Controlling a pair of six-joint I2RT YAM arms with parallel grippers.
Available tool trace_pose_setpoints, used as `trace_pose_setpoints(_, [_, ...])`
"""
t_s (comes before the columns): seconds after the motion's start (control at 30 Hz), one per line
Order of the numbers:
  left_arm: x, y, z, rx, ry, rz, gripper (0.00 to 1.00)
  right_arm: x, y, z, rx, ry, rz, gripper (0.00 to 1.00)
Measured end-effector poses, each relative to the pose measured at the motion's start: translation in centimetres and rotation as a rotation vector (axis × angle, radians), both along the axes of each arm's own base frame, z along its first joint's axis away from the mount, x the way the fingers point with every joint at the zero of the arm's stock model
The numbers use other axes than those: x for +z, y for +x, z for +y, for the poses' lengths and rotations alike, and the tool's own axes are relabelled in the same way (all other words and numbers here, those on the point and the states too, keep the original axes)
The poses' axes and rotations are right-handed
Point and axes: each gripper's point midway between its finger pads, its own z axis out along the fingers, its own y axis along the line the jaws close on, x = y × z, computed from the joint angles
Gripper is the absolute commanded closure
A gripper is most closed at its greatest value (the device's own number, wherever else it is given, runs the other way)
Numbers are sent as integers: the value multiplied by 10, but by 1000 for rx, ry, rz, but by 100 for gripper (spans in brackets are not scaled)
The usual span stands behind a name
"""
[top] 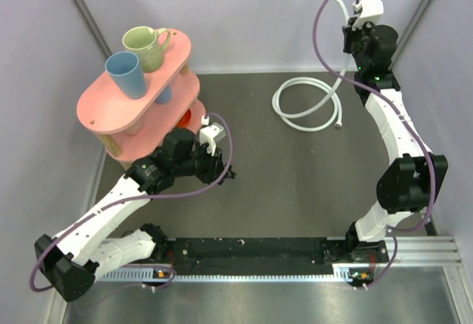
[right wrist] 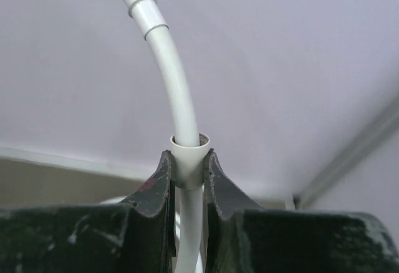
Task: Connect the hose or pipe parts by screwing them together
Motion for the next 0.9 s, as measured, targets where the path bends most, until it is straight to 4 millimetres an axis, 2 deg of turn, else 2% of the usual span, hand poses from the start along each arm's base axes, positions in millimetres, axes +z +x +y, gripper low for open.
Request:
trace_pose_setpoints(0.07, [-1,2,1,17,6,-2,100,31,1,21,157,-93,-105,100])
trace_pose_setpoints(0.13, [-1,5,3,41,10,0,100,48,-3,41,291,-171,-164,100])
trace_pose_setpoints(0.27, [1,12,7,100,14,-1,100,72,-22,86,564,-305,-255,100])
trace_pose_setpoints(0.33, [8,15,8,121,9,-11,100,74,-33,103,679,-364,-291,100])
trace_pose_setpoints(0.43, [36,23,8,156,-21,-58,100,63,-52,129,859,-416,-295,100])
trace_pose_setpoints(0.5, [54,29,9,184,-39,-94,100,54,-63,139,927,-450,-288,100])
trace_pose_setpoints(0.57, [74,35,12,222,-65,-133,100,40,-78,152,988,-475,-269,100])
trace_pose_setpoints(0.67, [92,41,23,297,-72,-174,100,10,-114,181,1100,-494,-232,100])
trace_pose_setpoints(0.77, [98,48,37,381,-52,-190,100,-20,-155,212,1207,-499,-210,100])
trace_pose_setpoints(0.9, [96,56,54,466,-12,-196,100,-62,-202,242,1302,-495,-187,100])
